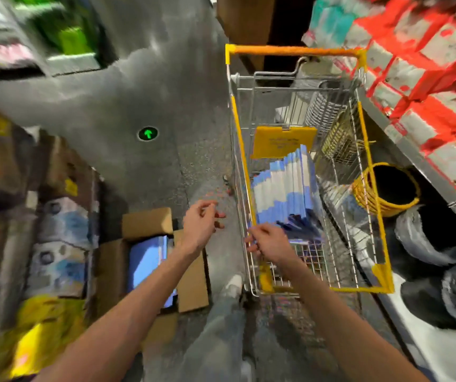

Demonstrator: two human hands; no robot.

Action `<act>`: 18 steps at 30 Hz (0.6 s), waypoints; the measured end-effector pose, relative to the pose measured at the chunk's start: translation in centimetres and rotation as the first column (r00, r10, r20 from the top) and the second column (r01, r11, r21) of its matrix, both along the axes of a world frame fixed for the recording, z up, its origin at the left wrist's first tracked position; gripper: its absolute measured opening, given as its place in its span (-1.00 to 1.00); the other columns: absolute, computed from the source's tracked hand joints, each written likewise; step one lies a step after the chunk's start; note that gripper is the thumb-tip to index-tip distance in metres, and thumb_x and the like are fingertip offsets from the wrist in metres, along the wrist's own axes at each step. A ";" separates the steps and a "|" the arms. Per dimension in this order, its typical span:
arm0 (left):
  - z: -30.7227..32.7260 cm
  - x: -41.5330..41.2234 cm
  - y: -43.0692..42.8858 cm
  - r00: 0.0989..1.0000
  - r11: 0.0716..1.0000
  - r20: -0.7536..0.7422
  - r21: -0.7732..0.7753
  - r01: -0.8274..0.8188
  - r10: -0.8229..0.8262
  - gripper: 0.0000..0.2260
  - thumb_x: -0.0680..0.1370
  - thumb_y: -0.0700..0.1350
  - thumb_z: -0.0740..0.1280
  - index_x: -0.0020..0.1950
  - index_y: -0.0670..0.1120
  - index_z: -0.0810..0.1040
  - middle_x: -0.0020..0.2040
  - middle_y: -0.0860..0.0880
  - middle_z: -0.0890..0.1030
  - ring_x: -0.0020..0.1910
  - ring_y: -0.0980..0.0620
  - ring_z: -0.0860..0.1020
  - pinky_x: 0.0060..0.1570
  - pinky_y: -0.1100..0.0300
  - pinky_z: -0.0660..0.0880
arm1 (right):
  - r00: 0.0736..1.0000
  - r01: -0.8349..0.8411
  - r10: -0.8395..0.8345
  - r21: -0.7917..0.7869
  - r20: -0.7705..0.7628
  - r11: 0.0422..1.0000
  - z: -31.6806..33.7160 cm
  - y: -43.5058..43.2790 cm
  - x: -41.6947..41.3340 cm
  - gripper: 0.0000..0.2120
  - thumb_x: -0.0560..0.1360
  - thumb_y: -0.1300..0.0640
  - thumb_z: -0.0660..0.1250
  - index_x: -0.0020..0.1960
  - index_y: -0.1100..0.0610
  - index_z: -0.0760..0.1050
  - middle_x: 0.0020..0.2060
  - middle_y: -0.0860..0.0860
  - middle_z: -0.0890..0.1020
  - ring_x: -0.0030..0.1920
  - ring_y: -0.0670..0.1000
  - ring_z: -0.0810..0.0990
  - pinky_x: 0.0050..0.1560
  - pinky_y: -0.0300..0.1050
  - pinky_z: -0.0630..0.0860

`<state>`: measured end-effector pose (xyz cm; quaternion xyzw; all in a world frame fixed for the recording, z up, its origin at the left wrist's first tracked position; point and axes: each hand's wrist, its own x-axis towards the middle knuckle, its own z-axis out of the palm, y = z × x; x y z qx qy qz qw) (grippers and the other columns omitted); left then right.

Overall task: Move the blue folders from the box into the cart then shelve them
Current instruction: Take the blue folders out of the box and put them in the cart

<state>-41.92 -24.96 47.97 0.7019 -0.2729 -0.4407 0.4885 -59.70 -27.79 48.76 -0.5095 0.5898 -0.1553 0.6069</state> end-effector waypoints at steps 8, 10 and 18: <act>-2.3 4.8 18.5 0.995 0.962 -0.040 0.260 -0.078 0.091 -0.83 0.69 -0.09 0.21 0.18 -0.13 0.52 -0.17 -0.08 0.71 -0.41 0.00 0.63 -0.43 0.24 0.42 | 0.962 -0.271 0.273 0.049 -0.031 0.961 -1.3 13.4 8.3 -0.89 0.63 0.21 0.21 -0.01 0.17 0.51 -0.16 0.13 0.66 -0.37 -0.03 0.57 -0.52 -0.34 0.39; -2.7 6.5 21.3 0.991 0.946 -0.036 0.305 -0.111 0.128 -0.83 0.69 -0.11 0.22 0.19 -0.14 0.53 -0.17 -0.10 0.70 -0.44 0.03 0.62 -0.46 0.25 0.46 | 0.947 -0.314 0.317 0.061 -0.056 0.948 -2.4 15.6 9.5 -0.87 0.63 0.20 0.22 0.07 0.20 0.52 -0.15 0.13 0.67 -0.41 -0.09 0.60 -0.49 -0.29 0.43; -8.4 15.5 28.2 0.956 0.880 -0.084 0.420 -0.222 0.281 -0.78 0.67 -0.10 0.27 0.22 -0.19 0.55 -0.11 -0.13 0.72 -0.33 -0.06 0.67 -0.49 0.24 0.50 | 0.917 -0.330 0.369 0.228 -0.153 0.916 -7.2 20.9 17.3 -0.80 0.65 0.12 0.20 0.06 0.20 0.55 -0.05 0.13 0.70 -0.26 0.03 0.58 -0.25 -0.15 0.50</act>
